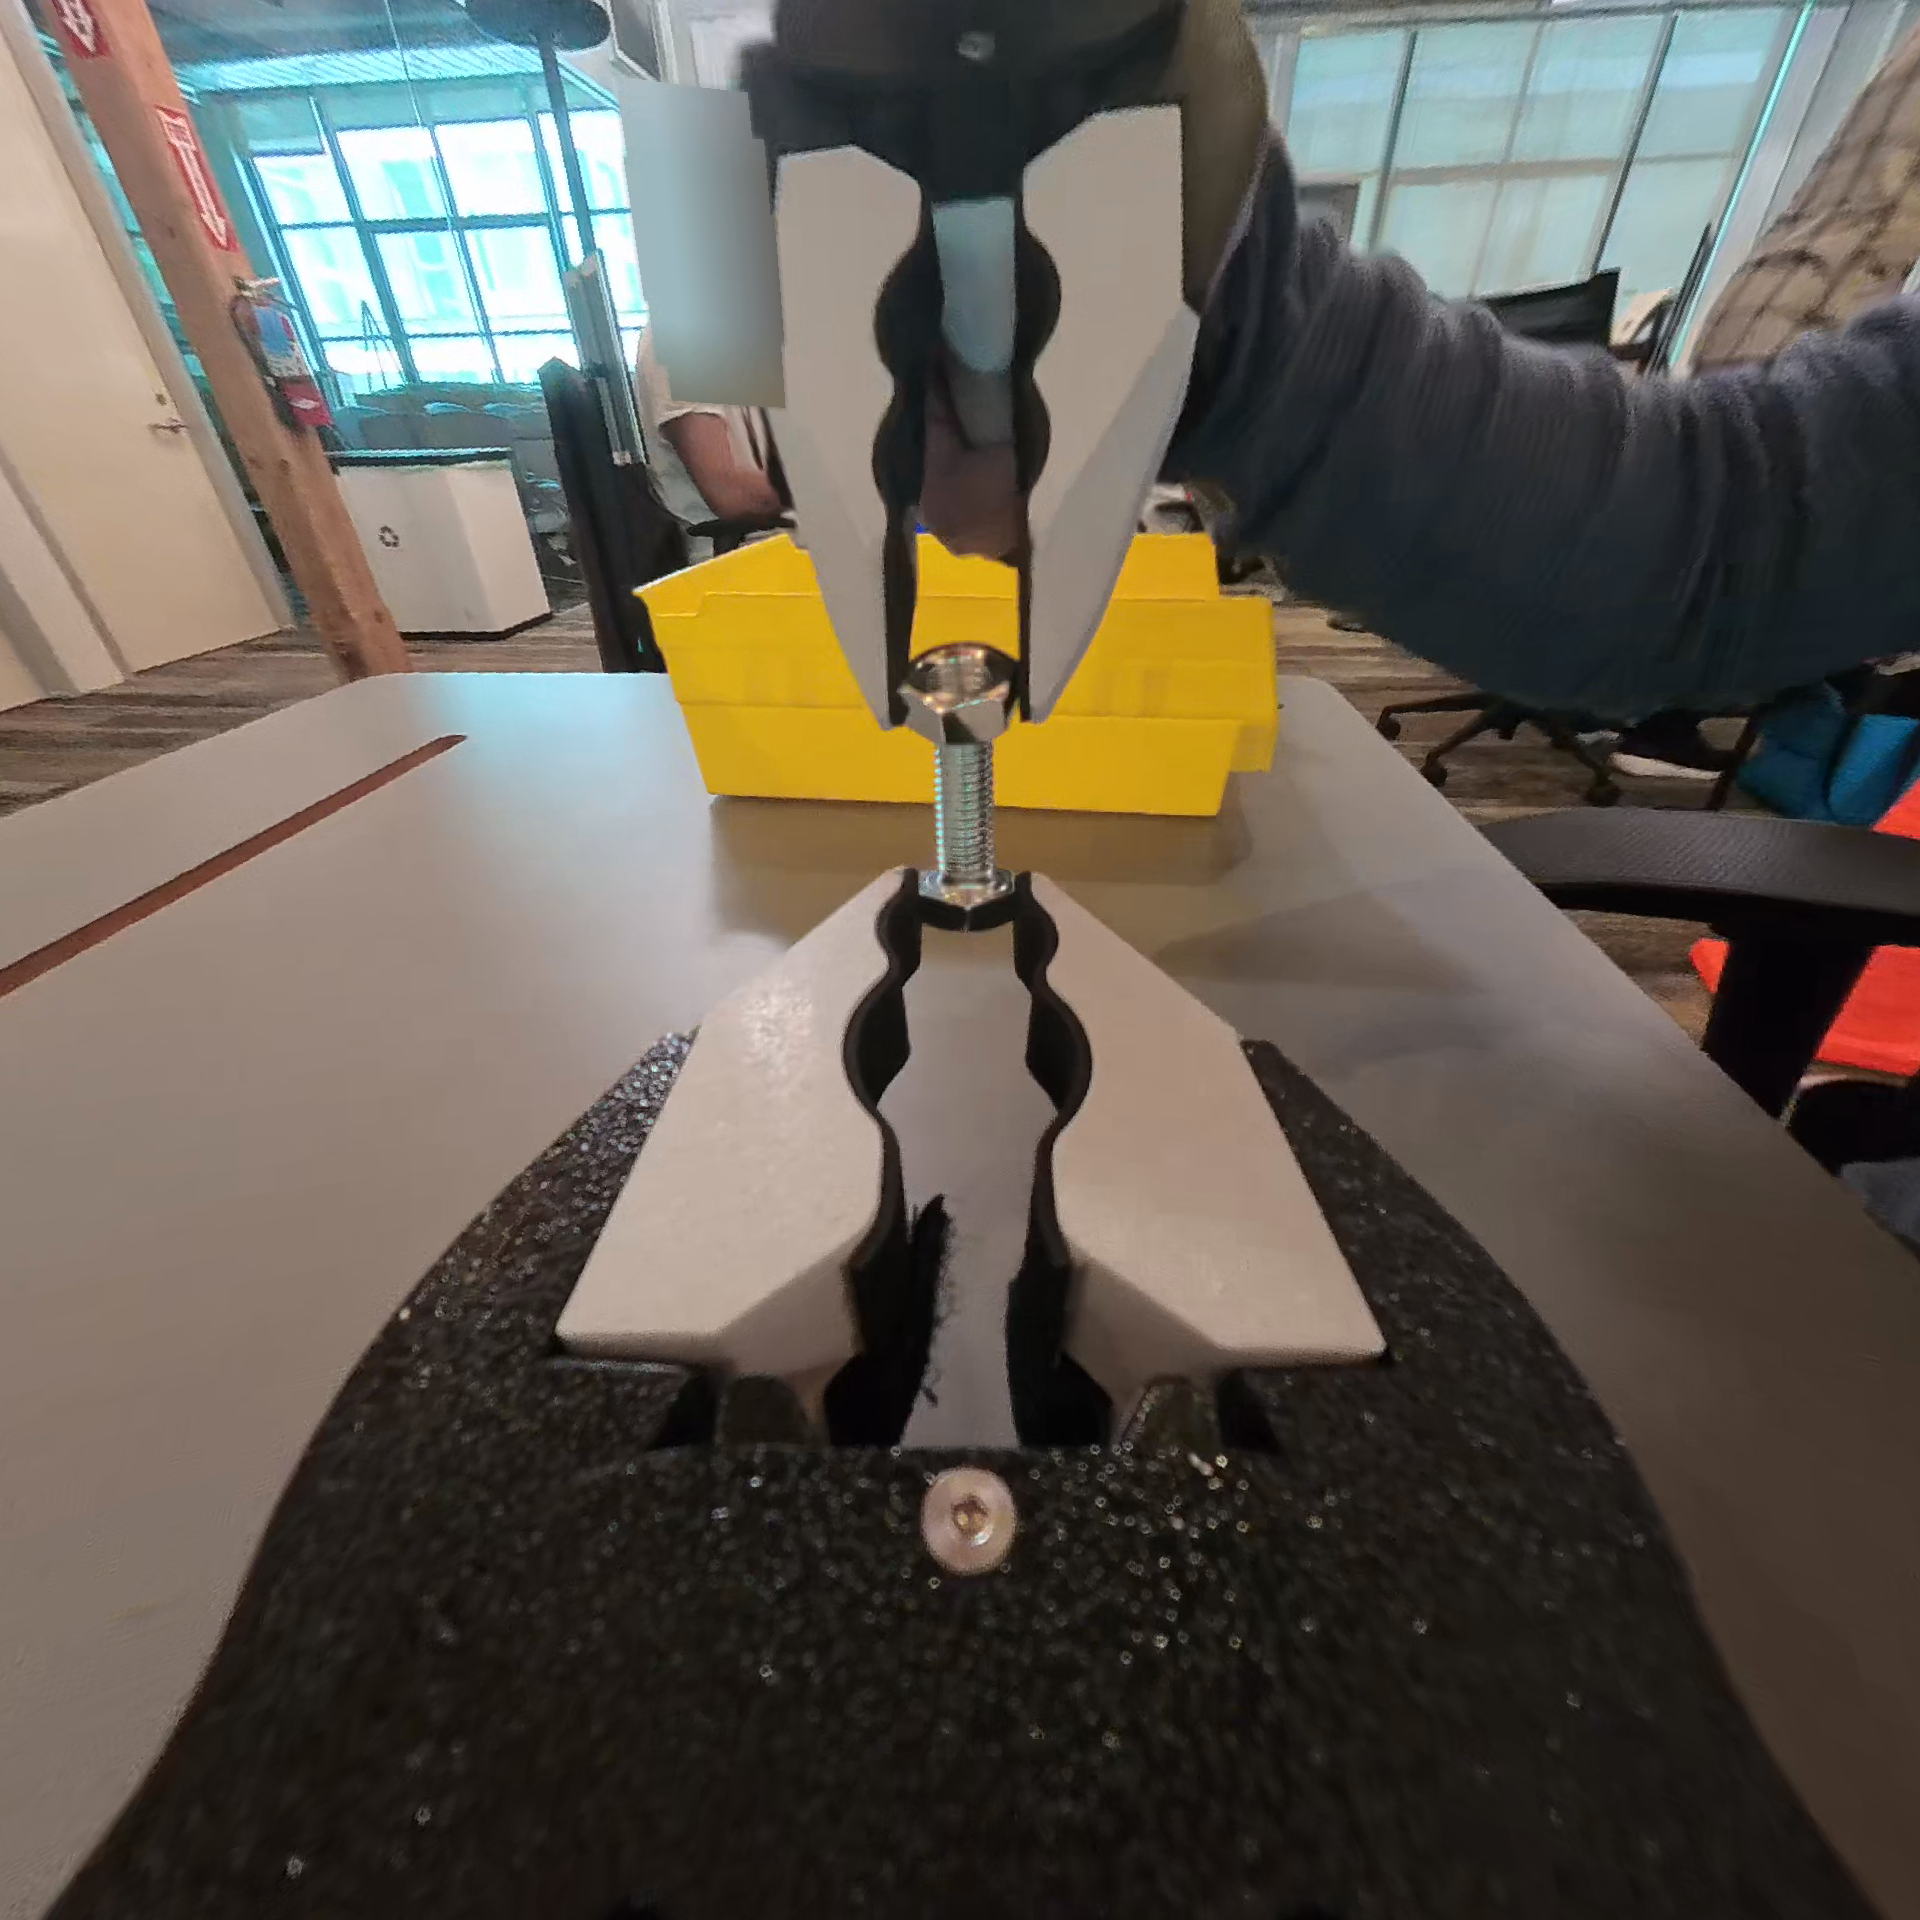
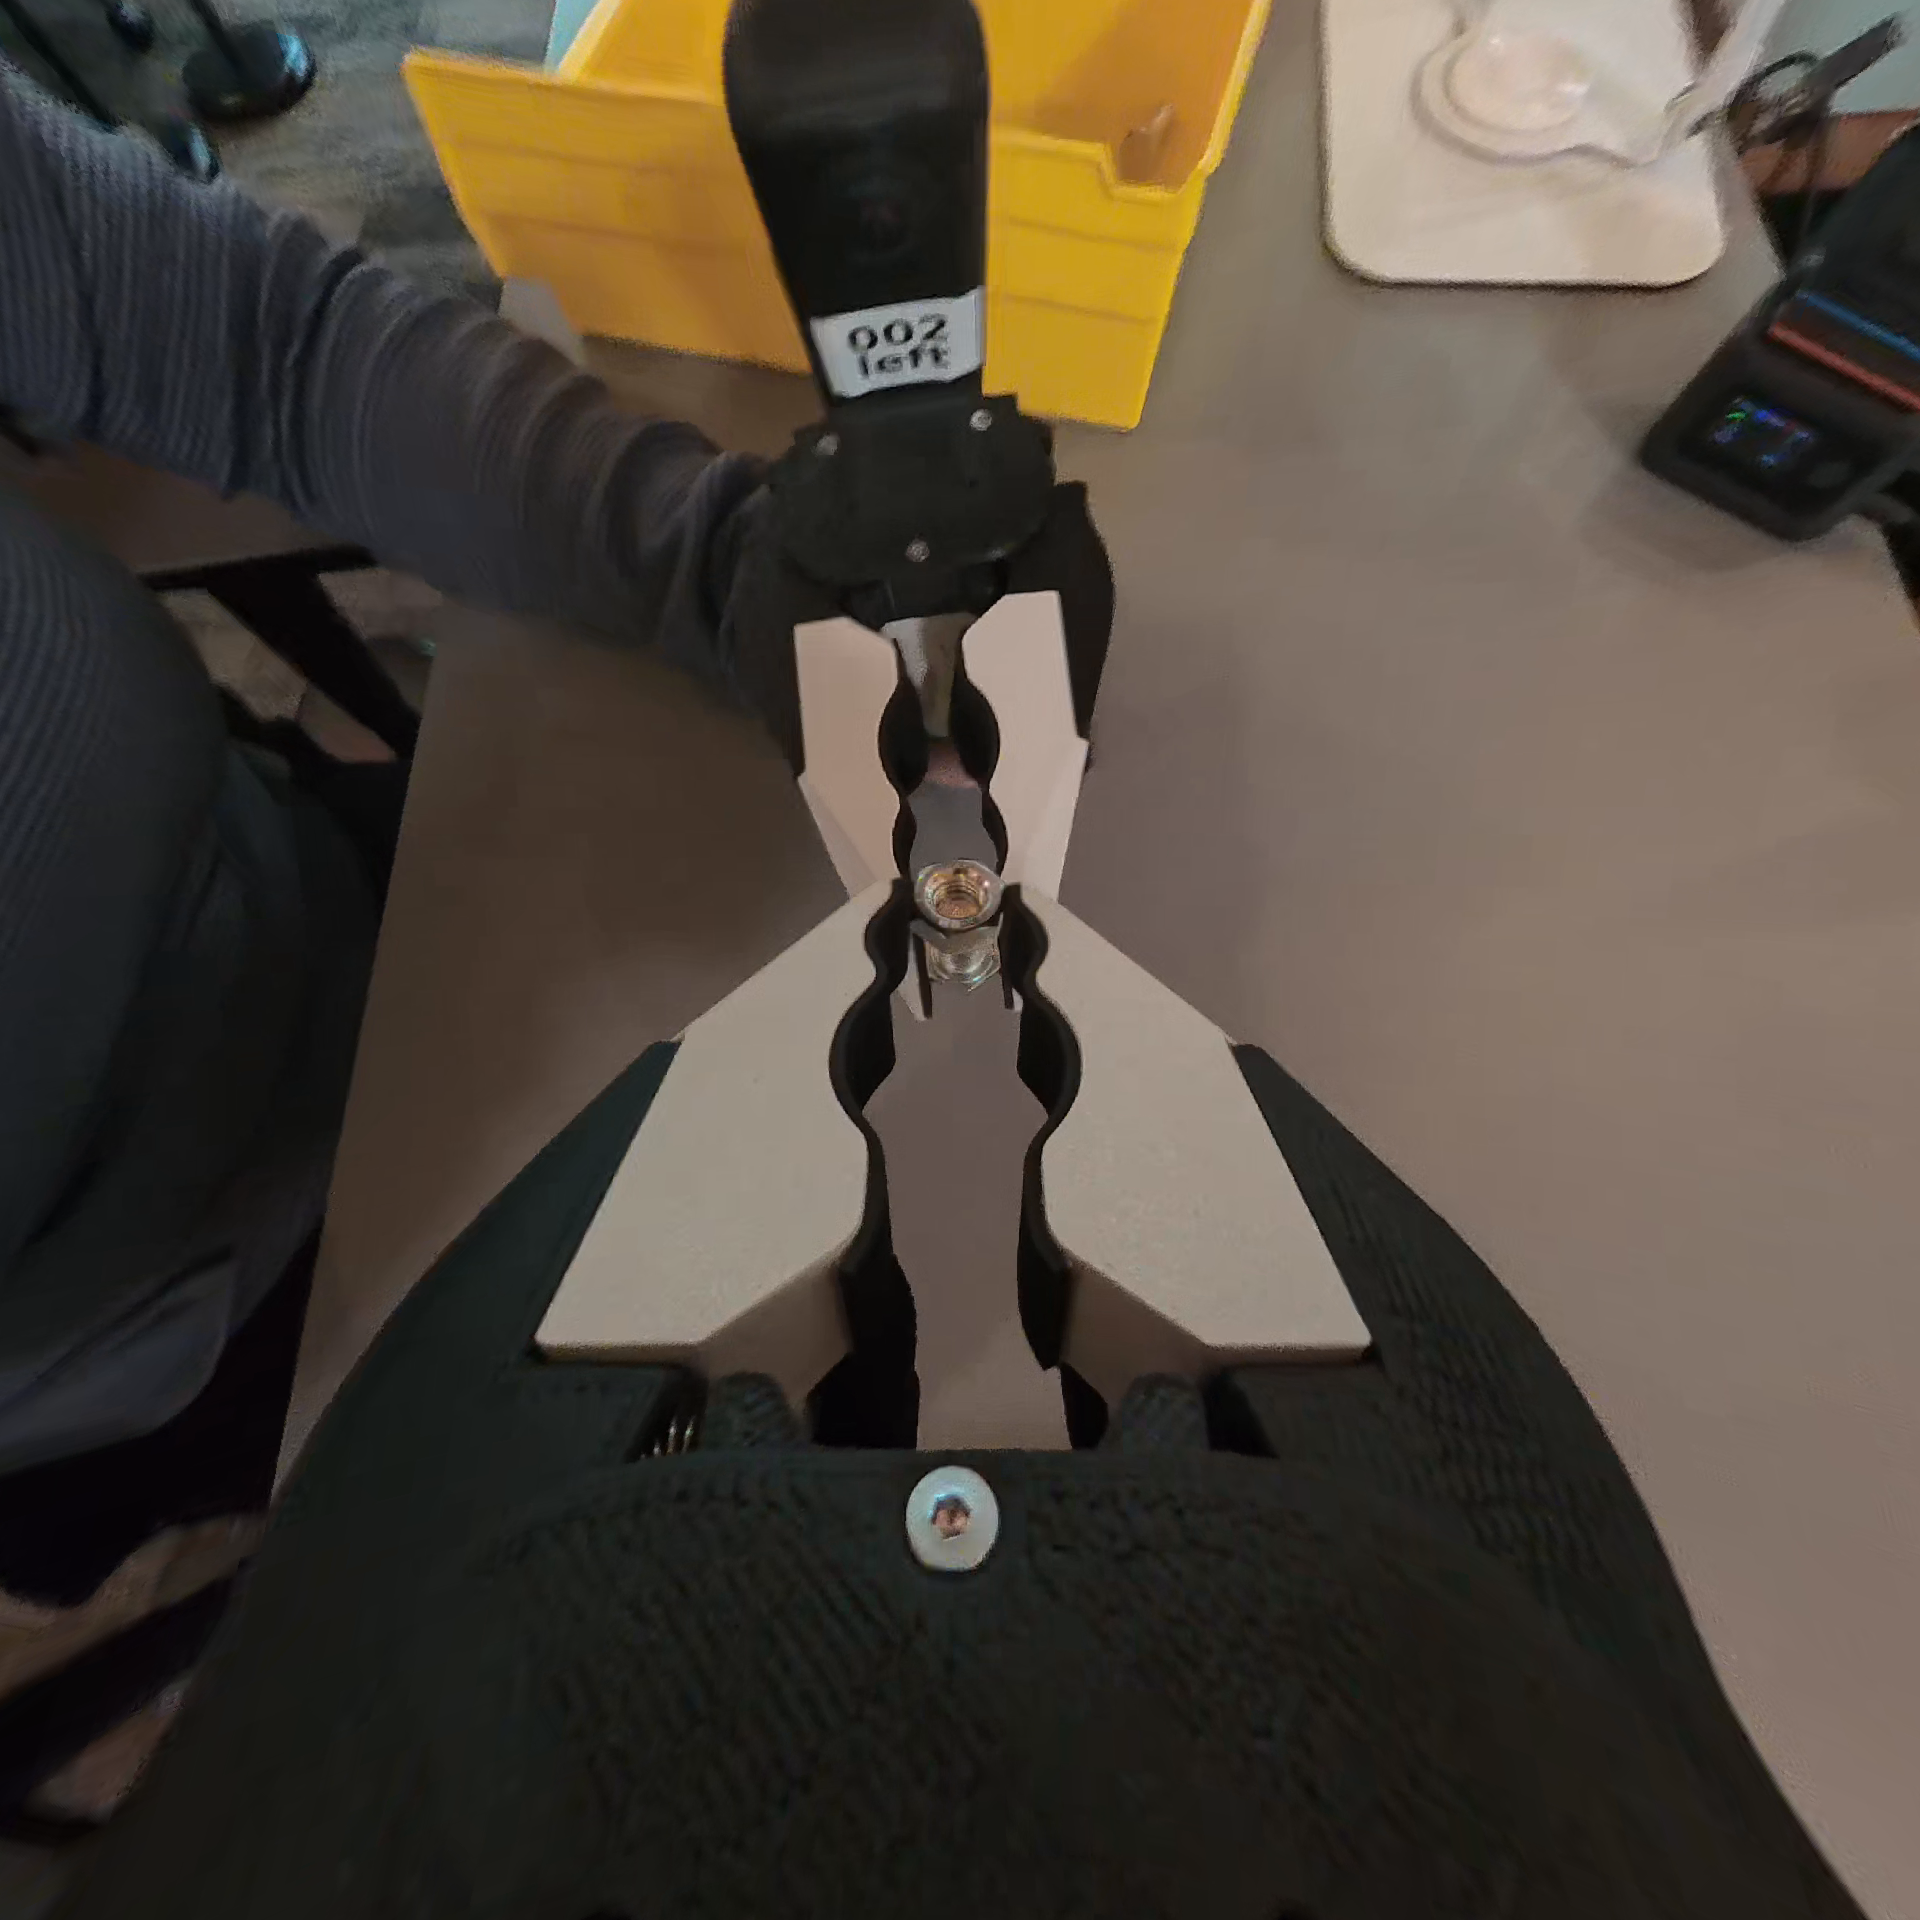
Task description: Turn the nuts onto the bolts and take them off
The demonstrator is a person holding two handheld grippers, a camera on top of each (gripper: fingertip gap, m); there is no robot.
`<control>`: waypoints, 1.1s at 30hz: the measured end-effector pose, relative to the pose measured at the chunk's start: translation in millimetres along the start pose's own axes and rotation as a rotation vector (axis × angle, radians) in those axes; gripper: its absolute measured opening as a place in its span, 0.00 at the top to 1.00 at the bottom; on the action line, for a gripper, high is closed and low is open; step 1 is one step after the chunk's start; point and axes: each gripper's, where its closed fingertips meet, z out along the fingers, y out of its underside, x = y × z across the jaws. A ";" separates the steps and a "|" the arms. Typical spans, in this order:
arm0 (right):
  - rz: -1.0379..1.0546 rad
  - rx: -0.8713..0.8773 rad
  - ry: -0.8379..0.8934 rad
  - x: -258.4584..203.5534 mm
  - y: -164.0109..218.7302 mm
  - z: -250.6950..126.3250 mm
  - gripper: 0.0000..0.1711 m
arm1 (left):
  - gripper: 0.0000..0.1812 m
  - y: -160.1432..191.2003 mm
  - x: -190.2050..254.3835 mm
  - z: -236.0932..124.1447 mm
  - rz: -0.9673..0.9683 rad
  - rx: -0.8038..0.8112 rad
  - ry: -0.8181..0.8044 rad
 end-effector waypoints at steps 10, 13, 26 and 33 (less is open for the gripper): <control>0.308 0.306 0.562 28.6 -2.0 -2.9 0.90 | 0.91 3.3 -28.0 -2.7 0.001 -0.027 -0.232; 0.257 0.377 0.639 23.2 -3.1 -4.0 0.91 | 0.91 1.8 -22.4 -2.2 0.012 -0.017 -0.199; 0.178 0.623 0.175 -22.9 -9.0 -15.4 0.91 | 0.91 -10.7 22.3 -1.2 -0.047 0.075 0.142; 0.247 0.684 0.565 5.2 -6.2 -21.9 0.91 | 0.91 -8.7 -5.2 4.8 -0.045 0.033 -0.125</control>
